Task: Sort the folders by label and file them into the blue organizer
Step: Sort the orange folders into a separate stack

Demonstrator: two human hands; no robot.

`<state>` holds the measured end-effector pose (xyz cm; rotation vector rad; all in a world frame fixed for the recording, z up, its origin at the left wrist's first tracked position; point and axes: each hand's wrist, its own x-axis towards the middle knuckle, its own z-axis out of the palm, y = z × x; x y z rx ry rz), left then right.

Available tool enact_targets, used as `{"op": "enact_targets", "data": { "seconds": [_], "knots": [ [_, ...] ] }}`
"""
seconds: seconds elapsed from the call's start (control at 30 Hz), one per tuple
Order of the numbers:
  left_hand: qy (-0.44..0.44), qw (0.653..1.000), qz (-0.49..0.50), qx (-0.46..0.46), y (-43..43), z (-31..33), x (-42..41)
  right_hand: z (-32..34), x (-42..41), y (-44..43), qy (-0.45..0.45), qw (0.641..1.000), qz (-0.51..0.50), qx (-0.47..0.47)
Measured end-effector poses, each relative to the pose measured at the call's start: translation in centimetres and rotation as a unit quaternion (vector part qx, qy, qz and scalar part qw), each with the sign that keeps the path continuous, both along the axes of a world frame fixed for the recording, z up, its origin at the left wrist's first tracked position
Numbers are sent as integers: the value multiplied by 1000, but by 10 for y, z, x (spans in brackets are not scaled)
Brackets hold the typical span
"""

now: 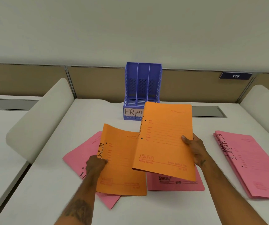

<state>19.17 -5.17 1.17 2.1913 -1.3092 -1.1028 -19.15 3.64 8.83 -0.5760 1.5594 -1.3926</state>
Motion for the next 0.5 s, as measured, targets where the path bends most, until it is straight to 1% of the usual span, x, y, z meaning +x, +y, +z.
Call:
{"op": "enact_targets", "data": {
  "seconds": [0.2, 0.33, 0.5],
  "knots": [
    [114, 991, -9, -74, -22, 58, 26, -4, 7, -5, -3, 1000, 10, 2],
    [152, 982, -11, -113, -36, 92, 55, -2, 5, -6, 12, 1000, 13, -2],
    [193, 969, 6, -156, -58, 122, 88, 1, -7, -7, 53, 999, 3, -4]
  ]
}}
